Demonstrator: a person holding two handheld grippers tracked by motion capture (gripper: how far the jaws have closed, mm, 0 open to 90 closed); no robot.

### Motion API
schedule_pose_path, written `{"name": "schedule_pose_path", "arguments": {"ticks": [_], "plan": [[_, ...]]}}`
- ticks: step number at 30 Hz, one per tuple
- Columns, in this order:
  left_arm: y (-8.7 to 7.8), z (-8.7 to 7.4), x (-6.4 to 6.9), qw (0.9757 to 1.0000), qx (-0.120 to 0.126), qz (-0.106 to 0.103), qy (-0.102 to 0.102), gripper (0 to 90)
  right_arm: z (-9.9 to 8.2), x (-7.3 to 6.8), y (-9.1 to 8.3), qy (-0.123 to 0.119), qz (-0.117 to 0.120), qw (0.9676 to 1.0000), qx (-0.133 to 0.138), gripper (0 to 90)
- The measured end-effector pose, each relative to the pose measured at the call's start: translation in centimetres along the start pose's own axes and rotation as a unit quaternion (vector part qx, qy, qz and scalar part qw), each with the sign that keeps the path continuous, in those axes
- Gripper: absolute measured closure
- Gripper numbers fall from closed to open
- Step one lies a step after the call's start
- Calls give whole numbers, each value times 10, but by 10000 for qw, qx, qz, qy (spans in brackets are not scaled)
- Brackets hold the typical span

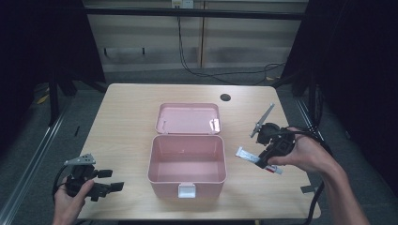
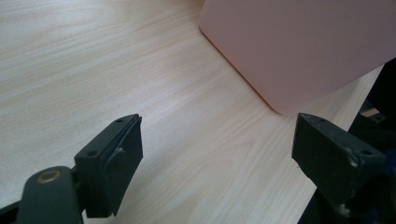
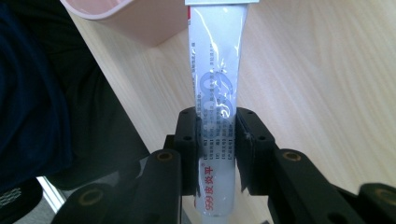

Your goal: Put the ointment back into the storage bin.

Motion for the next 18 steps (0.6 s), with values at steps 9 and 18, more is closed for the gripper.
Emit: {"name": "schedule_pose_path", "arguments": {"ticks": [9,18], "plan": [[0,0,0,10000,-8,22,13,164,15,-6,-13,-483,119,9987,137,724],[0,0,0,10000,-14,16,13,164,27,-10,-14,-767,243,9968,31,724]]}}
Point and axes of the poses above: each handheld gripper's, and its own axes: y roughly forward along the jaws, z roughly out of its top, x roughly to its right, the point moved 5 cm from there along y, roughly forward along the jaws, and after that the axes turned 8 degrees about -y, right-handed, at the moved point
